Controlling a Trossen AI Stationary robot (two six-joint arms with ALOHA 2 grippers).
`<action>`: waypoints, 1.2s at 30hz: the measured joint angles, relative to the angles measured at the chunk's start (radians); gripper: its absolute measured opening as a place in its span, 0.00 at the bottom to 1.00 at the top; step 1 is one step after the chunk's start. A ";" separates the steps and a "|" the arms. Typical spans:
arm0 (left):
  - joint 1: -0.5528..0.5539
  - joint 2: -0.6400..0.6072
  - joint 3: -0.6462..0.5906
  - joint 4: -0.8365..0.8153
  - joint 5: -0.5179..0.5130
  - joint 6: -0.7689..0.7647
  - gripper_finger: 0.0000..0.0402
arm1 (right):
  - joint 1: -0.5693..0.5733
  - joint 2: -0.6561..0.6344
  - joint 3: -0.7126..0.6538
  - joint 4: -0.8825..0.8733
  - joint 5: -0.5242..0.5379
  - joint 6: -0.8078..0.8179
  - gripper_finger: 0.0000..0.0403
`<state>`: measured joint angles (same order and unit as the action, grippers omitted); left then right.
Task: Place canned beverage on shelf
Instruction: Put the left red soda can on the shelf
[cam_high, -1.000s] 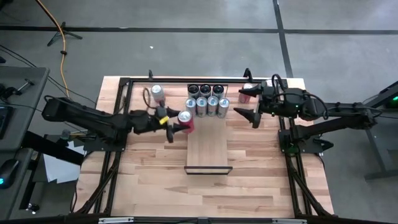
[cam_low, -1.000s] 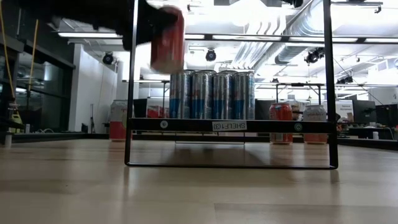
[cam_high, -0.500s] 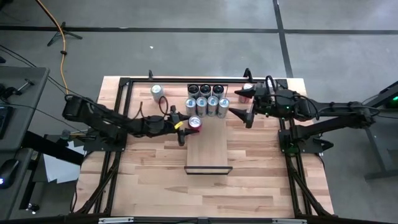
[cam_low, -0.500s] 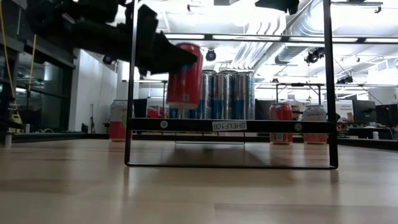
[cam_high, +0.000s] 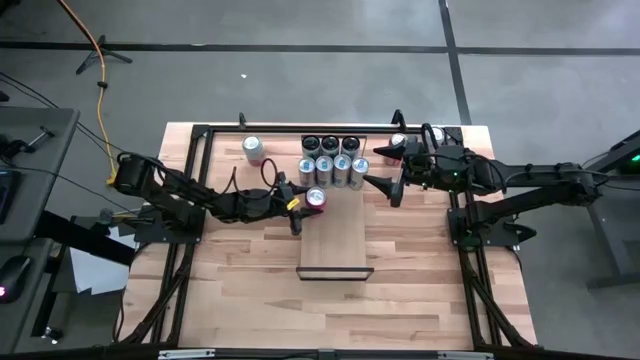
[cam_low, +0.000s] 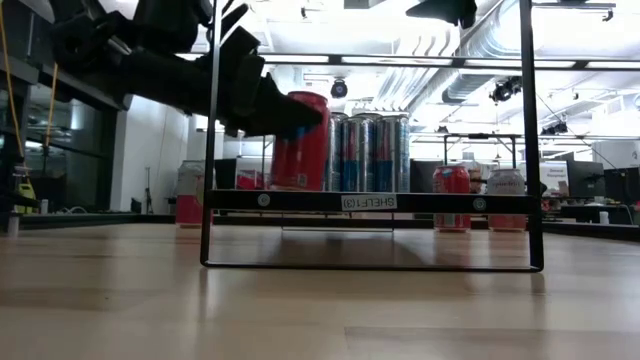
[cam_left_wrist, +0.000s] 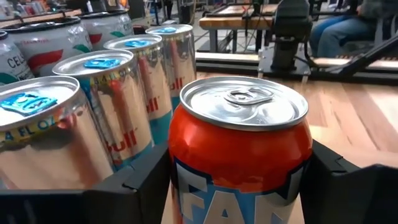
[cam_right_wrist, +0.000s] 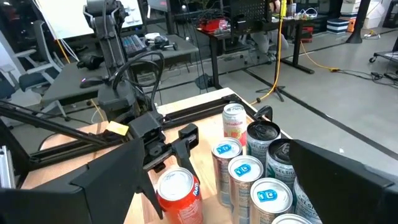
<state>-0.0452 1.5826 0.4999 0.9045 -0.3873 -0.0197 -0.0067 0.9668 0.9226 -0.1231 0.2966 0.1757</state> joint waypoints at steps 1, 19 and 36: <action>0.000 0.004 0.000 0.005 0.001 -0.003 0.55 | 0.000 0.000 0.000 0.000 0.000 0.000 0.96; 0.000 0.007 0.000 -0.019 -0.001 -0.003 0.65 | 0.000 0.000 0.000 -0.008 0.000 0.000 0.96; 0.001 -0.032 0.000 -0.020 0.013 -0.030 0.73 | 0.000 0.000 0.000 -0.009 0.000 -0.001 0.96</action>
<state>-0.0441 1.5501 0.4999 0.8845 -0.3744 -0.0502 -0.0067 0.9668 0.9226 -0.1316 0.2966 0.1750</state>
